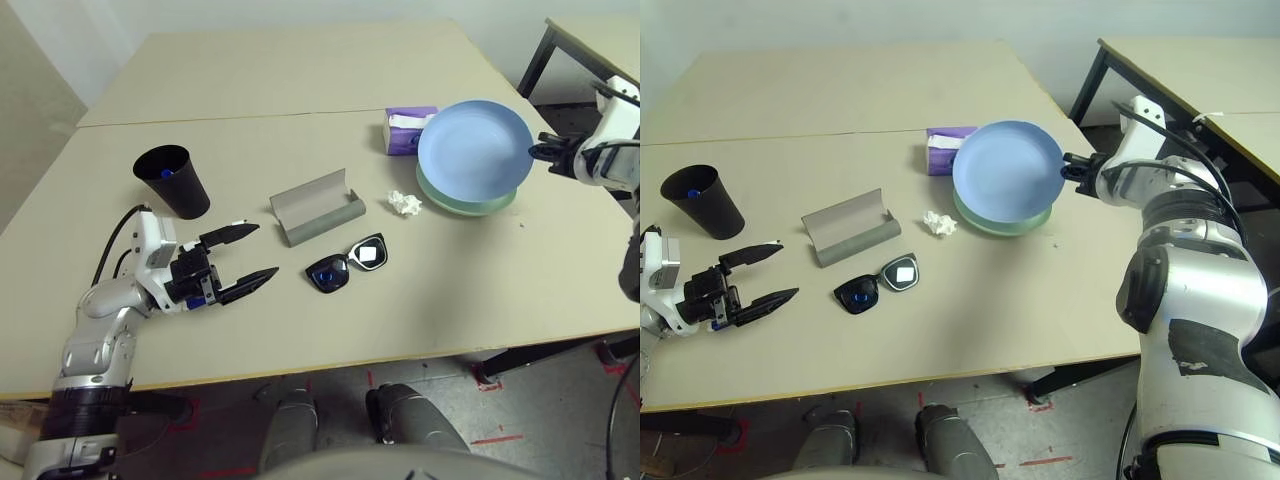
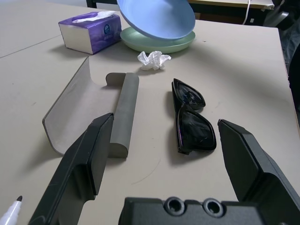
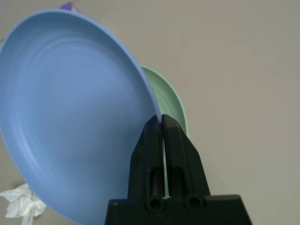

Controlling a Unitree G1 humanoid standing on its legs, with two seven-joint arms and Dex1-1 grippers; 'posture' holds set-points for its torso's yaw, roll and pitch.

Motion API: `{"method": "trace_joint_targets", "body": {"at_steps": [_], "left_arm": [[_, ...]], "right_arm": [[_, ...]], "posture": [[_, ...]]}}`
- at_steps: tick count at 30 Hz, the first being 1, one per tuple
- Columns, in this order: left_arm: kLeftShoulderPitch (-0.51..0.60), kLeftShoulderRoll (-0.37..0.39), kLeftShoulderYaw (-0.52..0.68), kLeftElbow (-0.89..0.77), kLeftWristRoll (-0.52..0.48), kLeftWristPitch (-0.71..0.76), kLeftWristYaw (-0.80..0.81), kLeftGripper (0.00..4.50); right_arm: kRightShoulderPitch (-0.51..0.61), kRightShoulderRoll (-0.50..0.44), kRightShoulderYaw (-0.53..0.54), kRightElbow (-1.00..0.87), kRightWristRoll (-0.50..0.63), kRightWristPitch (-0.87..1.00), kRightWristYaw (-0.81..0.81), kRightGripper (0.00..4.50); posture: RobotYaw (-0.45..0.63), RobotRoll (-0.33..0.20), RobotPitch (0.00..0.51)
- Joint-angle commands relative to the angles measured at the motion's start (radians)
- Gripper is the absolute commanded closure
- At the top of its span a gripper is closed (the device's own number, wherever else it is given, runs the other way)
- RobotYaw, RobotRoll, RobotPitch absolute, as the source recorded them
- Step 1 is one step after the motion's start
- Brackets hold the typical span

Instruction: Organize and tidy the items on the table.

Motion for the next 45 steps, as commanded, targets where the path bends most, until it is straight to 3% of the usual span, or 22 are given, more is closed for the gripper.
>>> {"method": "trace_joint_targets", "body": {"at_steps": [1,7,10,18,20,29,32,36,41,45], "left_arm": [[0.006,0.004,-0.006,0.007,0.012,-0.006,-0.006,0.0],[0.001,0.006,-0.005,0.021,0.013,-0.015,-0.015,0.0],[0.002,0.008,-0.004,0.024,0.015,-0.017,-0.018,0.0],[-0.016,0.01,-0.007,0.036,0.02,-0.015,-0.021,0.0],[-0.026,0.009,-0.009,0.046,0.022,-0.017,-0.024,0.0],[-0.06,0.003,-0.013,0.103,0.034,-0.038,-0.045,0.0],[-0.051,0.006,-0.007,0.103,0.032,-0.042,-0.046,0.0],[-0.038,0.008,-0.005,0.098,0.033,-0.042,-0.045,0.0],[-0.038,0.005,-0.004,0.096,0.034,-0.042,-0.036,0.0],[-0.031,0.008,0.003,0.091,0.03,-0.042,-0.031,0.0]], "right_arm": [[0.007,0.002,-0.007,0.006,-0.019,0.019,0.017,4.47],[0.021,0.008,-0.005,0.004,-0.035,0.009,0.017,4.47],[0.028,0.009,-0.007,0.003,-0.042,0.004,0.024,3.56],[0.031,-0.007,-0.005,-0.007,-0.049,0.007,0.051,0.57],[0.028,-0.021,-0.001,-0.018,-0.05,0.018,0.081,0.06],[0.106,-0.119,0.063,-0.178,-0.061,0.085,0.335,0.06],[0.226,-0.161,0.075,-0.364,-0.025,0.16,0.439,0.06],[0.422,-0.178,0.002,-0.667,0.073,0.285,0.464,0.06],[0.644,-0.128,-0.117,-1.016,0.21,0.352,0.44,0.06],[0.747,-0.071,-0.181,-1.157,0.276,0.329,0.401,0.06]], "posture": [[-0.05,0.0,0.133],[-0.05,0.0,0.137],[-0.05,0.0,0.136],[-0.06,0.0,0.129],[-0.06,0.0,0.128],[-0.06,0.0,0.135],[-0.06,0.0,0.136],[-0.07,0.0,0.132],[-0.06,0.0,0.129],[-0.06,0.0,0.123]]}}
